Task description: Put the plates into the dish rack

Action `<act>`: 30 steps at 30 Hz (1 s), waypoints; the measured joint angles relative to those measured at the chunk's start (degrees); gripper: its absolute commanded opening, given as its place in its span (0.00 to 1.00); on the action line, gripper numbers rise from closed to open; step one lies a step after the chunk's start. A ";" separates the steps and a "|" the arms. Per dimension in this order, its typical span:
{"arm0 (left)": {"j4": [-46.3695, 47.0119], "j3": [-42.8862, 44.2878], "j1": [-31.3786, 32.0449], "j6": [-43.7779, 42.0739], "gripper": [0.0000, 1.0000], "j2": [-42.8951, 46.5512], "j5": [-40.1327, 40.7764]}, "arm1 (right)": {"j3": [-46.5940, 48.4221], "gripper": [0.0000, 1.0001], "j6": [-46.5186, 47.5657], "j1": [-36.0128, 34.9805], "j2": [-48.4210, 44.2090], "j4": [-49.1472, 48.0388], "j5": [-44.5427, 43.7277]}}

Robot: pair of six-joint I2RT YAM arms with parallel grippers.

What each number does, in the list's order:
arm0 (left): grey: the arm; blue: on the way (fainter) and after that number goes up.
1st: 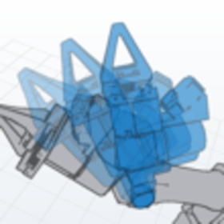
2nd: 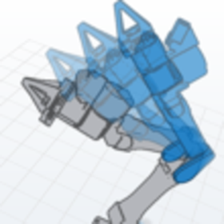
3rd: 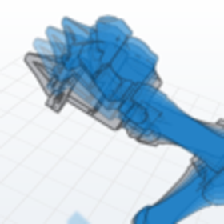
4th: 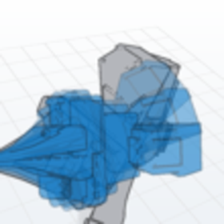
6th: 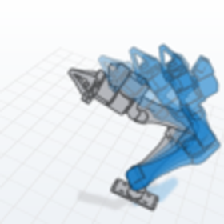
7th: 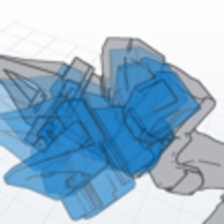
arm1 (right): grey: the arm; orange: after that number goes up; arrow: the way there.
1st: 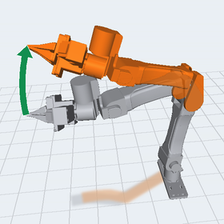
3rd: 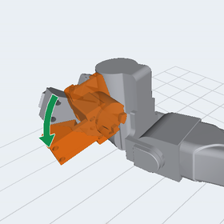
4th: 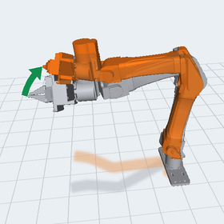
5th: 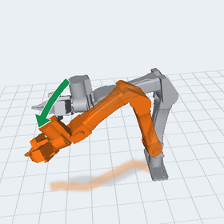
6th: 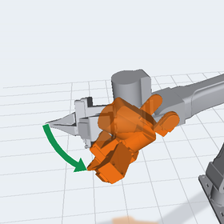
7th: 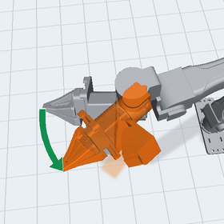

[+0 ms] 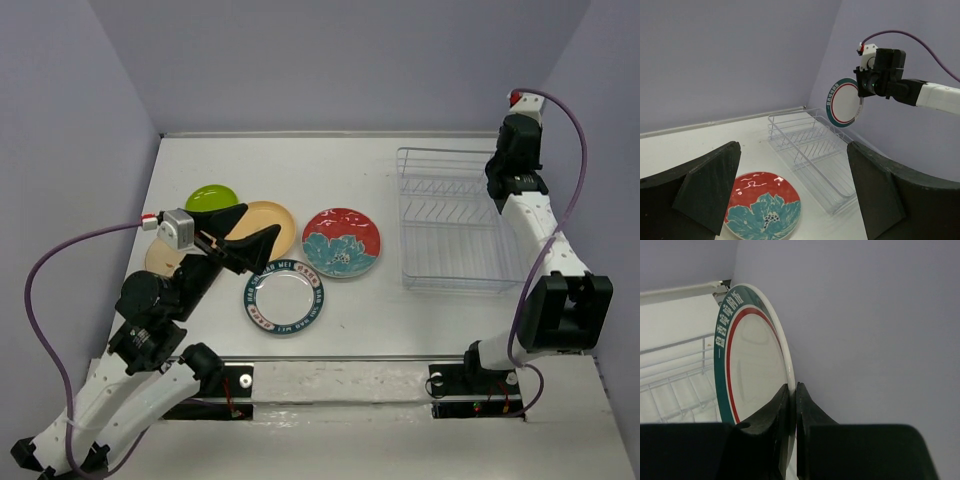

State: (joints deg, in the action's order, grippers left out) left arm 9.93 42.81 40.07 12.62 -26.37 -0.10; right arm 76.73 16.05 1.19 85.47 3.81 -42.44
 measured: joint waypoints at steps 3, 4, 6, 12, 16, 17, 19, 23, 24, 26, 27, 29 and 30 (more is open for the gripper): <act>-0.24 0.00 1.42 -0.35 0.99 0.22 1.46 | -3.30 0.07 5.01 0.35 -1.68 -1.88 2.56; -0.42 0.00 1.95 -0.46 0.99 0.26 1.81 | -4.46 0.07 6.36 0.35 -2.56 -2.01 3.13; -0.55 0.00 2.69 -0.70 0.99 0.31 2.47 | -6.60 0.07 8.66 0.35 -4.35 -2.12 4.70; -1.01 0.00 3.72 -1.29 0.99 0.31 3.76 | -10.14 0.07 11.56 0.44 -6.27 -2.60 8.02; -1.01 0.00 3.80 -1.53 0.99 0.31 4.26 | -11.13 0.07 12.87 0.76 -5.11 -2.80 8.61; -1.01 0.00 3.80 -1.60 0.99 0.31 4.37 | -11.21 0.07 13.09 0.85 -4.57 -2.80 8.72; -1.01 0.00 3.82 -1.64 0.99 0.28 4.59 | -11.21 0.07 13.14 1.01 -3.43 -2.80 9.05; -1.03 0.00 3.82 -1.70 0.99 0.26 4.85 | -11.21 0.09 12.94 0.98 -1.73 -2.97 9.88; -1.03 0.00 3.82 -1.73 0.99 0.24 4.92 | -11.21 0.15 12.81 0.98 -1.44 -2.99 9.99; -1.05 0.00 3.82 -1.84 0.99 0.17 5.01 | -11.21 0.39 12.48 1.01 -1.09 -2.97 9.99; -1.05 0.00 3.82 -1.88 0.99 0.13 5.09 | -11.21 0.47 12.24 0.98 -0.90 -3.06 9.81; -1.05 0.00 3.82 -1.90 0.99 -0.11 5.20 | -10.80 0.62 11.04 1.01 -0.68 -2.82 9.01; -1.09 0.00 3.82 -1.92 0.99 -0.22 5.25 | -10.38 0.65 10.54 1.01 -0.63 -2.62 8.81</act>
State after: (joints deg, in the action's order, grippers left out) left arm 8.84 42.81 43.90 10.70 -26.59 5.15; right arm 66.35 26.59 2.20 84.84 1.19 -33.63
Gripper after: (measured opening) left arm 0.990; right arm 0.499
